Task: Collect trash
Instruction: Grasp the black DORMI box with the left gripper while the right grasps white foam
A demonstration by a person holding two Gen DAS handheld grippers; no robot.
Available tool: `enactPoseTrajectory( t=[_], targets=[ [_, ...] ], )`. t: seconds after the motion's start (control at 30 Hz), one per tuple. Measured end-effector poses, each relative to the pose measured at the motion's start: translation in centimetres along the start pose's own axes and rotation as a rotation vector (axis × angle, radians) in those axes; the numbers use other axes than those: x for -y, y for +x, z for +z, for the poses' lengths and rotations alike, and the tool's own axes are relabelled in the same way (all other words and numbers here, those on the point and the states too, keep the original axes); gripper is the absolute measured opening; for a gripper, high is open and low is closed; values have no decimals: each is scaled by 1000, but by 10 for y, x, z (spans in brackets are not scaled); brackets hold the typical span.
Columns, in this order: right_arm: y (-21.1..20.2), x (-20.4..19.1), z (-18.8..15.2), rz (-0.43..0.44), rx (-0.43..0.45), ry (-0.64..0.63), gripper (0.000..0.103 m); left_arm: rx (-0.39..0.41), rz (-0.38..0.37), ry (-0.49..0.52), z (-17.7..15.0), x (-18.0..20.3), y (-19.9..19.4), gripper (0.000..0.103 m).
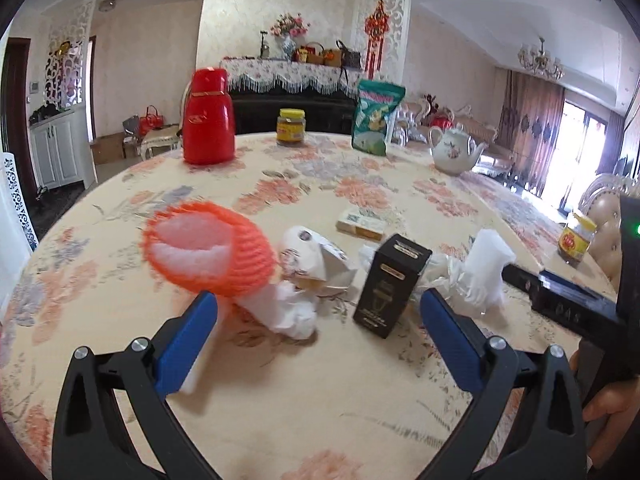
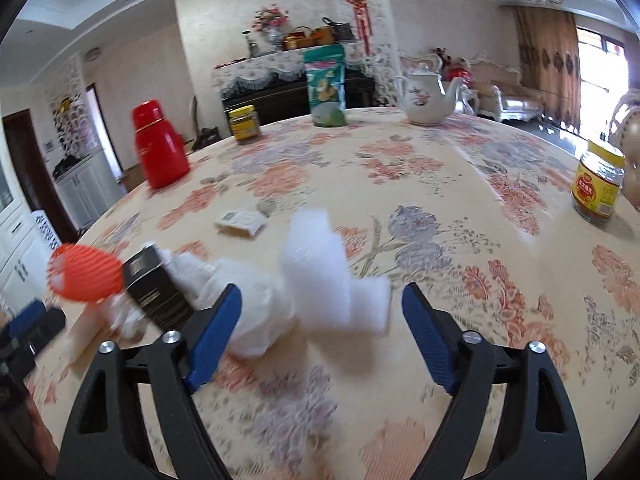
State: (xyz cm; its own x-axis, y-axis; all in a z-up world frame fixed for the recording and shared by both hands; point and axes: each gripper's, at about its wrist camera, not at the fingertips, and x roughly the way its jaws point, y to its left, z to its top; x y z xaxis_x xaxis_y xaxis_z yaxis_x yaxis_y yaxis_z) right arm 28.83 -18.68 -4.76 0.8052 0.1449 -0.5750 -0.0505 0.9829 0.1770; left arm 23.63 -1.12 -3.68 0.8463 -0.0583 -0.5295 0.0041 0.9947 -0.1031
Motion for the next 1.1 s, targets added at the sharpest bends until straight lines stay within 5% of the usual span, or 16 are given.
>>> enactPoseTrajectory(
  t=[0.23, 0.37, 0.57, 0.7, 0.83, 1.1],
  targets=[
    [24, 0, 9, 2, -10, 6, 56, -70, -22, 37, 0, 16, 26, 98],
    [37, 7, 2, 22, -89, 34, 34, -79, -17, 68, 4, 26, 35, 98],
    [22, 10, -2, 19, -36, 31, 33, -80, -10, 46, 10, 35, 57, 97],
    [24, 22, -2, 34, -47, 92, 33, -88, -42, 51, 12, 43, 69, 81],
    [23, 25, -1, 31, -47, 102, 33, -130, -89, 56, 12, 44, 77, 48],
    [18, 15, -1, 16, -29, 48, 33, -94, -97, 84, 7, 42, 63, 43]
  ],
)
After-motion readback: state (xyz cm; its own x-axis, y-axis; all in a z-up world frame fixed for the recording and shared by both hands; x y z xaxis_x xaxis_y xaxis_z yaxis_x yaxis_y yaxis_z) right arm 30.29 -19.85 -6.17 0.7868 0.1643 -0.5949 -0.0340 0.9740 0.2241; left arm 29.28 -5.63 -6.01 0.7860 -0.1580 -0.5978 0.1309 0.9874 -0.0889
